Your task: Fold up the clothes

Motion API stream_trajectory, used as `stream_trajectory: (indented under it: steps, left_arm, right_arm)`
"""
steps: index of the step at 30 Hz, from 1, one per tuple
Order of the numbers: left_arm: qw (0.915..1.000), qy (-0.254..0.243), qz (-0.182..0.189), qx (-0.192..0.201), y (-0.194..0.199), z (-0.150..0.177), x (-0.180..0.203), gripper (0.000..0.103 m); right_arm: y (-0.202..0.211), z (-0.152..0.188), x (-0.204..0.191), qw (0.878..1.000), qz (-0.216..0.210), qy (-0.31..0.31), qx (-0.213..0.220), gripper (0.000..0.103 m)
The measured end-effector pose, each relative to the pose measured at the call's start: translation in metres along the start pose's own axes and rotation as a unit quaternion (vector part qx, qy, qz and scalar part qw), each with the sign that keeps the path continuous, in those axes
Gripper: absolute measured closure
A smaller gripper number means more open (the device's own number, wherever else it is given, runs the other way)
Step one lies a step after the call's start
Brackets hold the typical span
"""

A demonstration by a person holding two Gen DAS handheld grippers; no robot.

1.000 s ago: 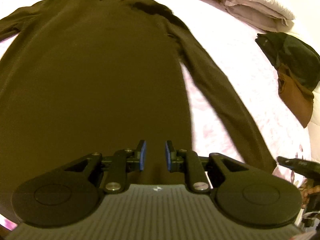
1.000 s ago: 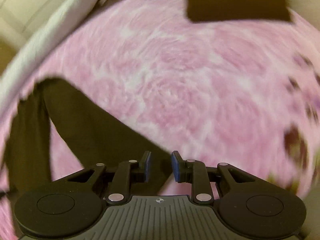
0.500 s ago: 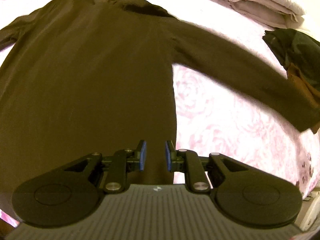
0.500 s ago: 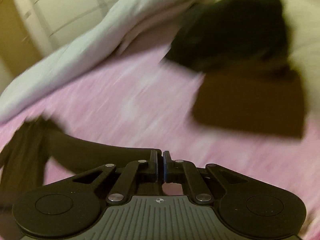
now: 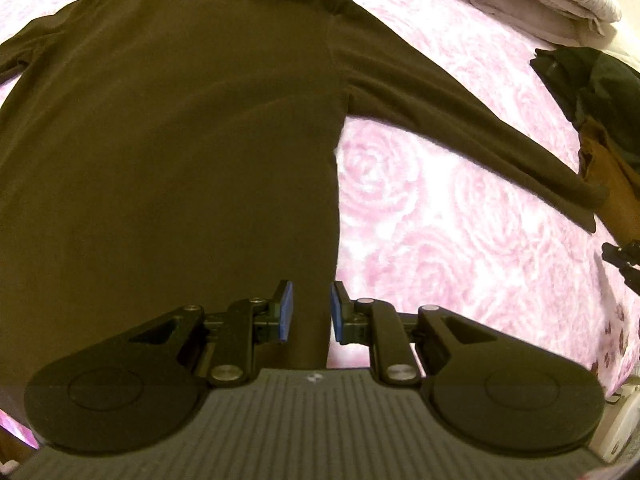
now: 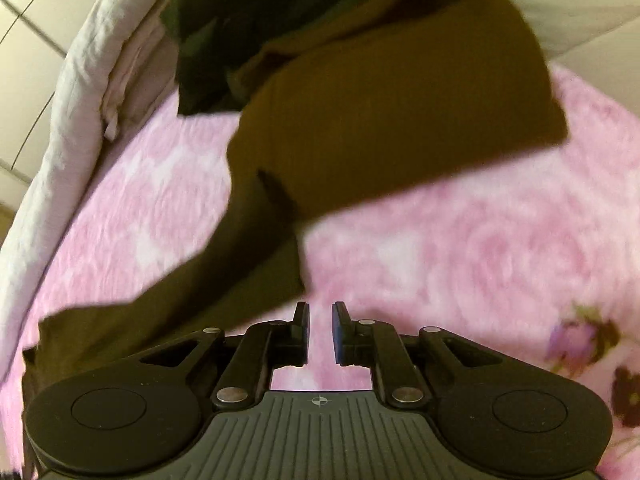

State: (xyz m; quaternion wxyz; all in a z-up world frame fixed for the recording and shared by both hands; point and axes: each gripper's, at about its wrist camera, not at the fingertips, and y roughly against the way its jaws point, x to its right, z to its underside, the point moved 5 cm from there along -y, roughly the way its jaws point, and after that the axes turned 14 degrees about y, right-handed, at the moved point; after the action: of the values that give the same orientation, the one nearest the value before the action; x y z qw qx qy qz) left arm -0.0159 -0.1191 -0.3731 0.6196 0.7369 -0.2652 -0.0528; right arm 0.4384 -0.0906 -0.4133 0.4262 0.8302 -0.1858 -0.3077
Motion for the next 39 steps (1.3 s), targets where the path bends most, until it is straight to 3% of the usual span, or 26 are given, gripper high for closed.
stream_trajectory:
  steps: [5, 10, 13, 14, 15, 17, 21, 25, 26, 27, 28, 29, 32, 37, 39]
  left_arm:
    - [1.0000, 0.001, 0.006, -0.002, -0.003, 0.000, 0.007, 0.088]
    - [1.0000, 0.005, 0.000, -0.006, -0.004, -0.001, 0.008, 0.088]
    - [0.9999, 0.009, -0.003, -0.005, -0.002, -0.003, 0.007, 0.088]
    - [0.9999, 0.010, -0.003, -0.003, -0.001, -0.003, 0.005, 0.088]
    - [0.9999, 0.011, -0.004, -0.002, 0.000, -0.004, 0.004, 0.088]
    - [0.9999, 0.015, -0.003, 0.000, 0.000, -0.005, 0.001, 0.088]
    - [0.9999, 0.016, 0.001, 0.000, -0.002, -0.006, -0.001, 0.088]
    - [0.9999, 0.014, 0.001, -0.003, -0.004, -0.004, -0.001, 0.088]
    - [0.9999, 0.013, 0.000, -0.005, -0.004, -0.003, -0.002, 0.088]
    - [0.9999, 0.012, -0.002, -0.007, -0.005, -0.002, -0.004, 0.088]
    - [0.9999, 0.012, -0.004, -0.008, -0.005, -0.001, -0.005, 0.088]
    - [0.9998, 0.013, -0.006, -0.010, -0.006, -0.001, -0.006, 0.088]
    - [0.9999, 0.014, -0.006, -0.008, -0.002, -0.002, -0.009, 0.088]
    - [0.9999, 0.011, 0.001, -0.001, 0.008, -0.007, -0.017, 0.088]
    - [0.9998, 0.019, 0.001, -0.003, 0.008, -0.008, -0.023, 0.088]
  right_arm:
    - [-0.018, -0.007, 0.004, 0.996, -0.053, -0.069, 0.025, 0.091]
    - [-0.043, -0.006, 0.015, 0.982, -0.067, -0.175, 0.029, 0.091]
    - [-0.043, -0.003, 0.019, 0.969, -0.085, -0.226, 0.046, 0.076]
    - [-0.040, -0.002, 0.019, 0.966, -0.090, -0.238, 0.050, 0.065]
    - [-0.036, -0.002, 0.019, 0.963, -0.096, -0.248, 0.053, 0.047]
    - [-0.026, -0.002, 0.016, 0.959, -0.106, -0.256, 0.062, 0.027]
    - [-0.027, 0.002, 0.015, 0.964, -0.098, -0.241, 0.050, 0.028]
    - [-0.035, -0.001, 0.013, 0.963, -0.114, -0.235, 0.065, 0.028]
    - [-0.040, -0.002, 0.011, 0.964, -0.117, -0.229, 0.064, 0.039]
    - [-0.047, -0.001, 0.009, 0.967, -0.114, -0.222, 0.054, 0.067]
    - [-0.053, -0.001, 0.006, 0.969, -0.112, -0.215, 0.045, 0.083]
    - [-0.057, 0.000, 0.004, 0.971, -0.109, -0.208, 0.039, 0.090]
    - [-0.051, 0.001, -0.002, 0.977, -0.097, -0.183, 0.053, 0.093]
    - [0.006, -0.011, -0.024, 0.987, -0.070, -0.093, 0.106, 0.096]
    - [0.018, -0.006, -0.026, 0.992, -0.043, -0.072, 0.099, 0.096]
